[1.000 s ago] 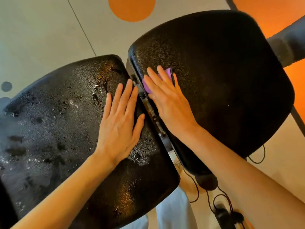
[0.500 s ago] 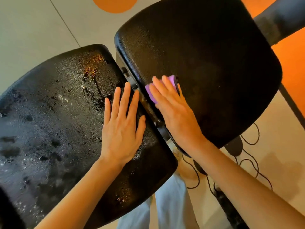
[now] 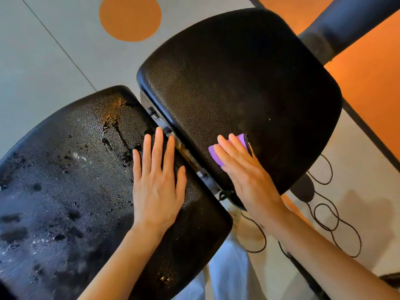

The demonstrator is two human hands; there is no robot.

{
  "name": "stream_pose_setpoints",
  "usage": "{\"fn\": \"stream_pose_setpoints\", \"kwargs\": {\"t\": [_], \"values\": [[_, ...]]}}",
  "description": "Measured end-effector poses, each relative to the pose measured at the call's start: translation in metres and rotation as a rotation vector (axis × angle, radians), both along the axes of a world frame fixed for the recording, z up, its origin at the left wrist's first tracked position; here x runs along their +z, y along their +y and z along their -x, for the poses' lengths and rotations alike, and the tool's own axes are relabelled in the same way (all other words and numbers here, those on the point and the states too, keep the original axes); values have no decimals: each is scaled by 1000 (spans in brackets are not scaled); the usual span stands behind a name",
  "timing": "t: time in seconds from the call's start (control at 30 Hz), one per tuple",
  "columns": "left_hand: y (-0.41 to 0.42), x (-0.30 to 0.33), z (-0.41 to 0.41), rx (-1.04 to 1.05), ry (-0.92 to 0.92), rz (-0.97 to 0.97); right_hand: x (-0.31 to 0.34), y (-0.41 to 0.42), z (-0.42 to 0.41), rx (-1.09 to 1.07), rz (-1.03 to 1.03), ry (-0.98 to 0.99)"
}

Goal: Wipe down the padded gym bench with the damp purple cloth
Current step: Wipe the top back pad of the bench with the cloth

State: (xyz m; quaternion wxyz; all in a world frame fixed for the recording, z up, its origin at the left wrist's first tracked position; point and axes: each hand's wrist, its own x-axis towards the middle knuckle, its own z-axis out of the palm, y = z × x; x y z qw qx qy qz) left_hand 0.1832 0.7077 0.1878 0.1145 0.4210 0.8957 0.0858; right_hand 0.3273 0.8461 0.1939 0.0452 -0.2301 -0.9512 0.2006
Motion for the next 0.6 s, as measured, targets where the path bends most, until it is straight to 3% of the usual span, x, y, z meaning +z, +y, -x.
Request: {"fn": "stream_pose_setpoints", "kwargs": {"t": [0.2, 0.4, 0.6], "values": [[1, -2, -2, 2, 27, 8, -7, 61, 81, 29, 12, 52], [0, -2, -1, 18, 11, -3, 1, 25, -8, 47, 64, 56], [1, -1, -1, 20, 2, -4, -5, 88, 90, -60, 81, 45]]}}
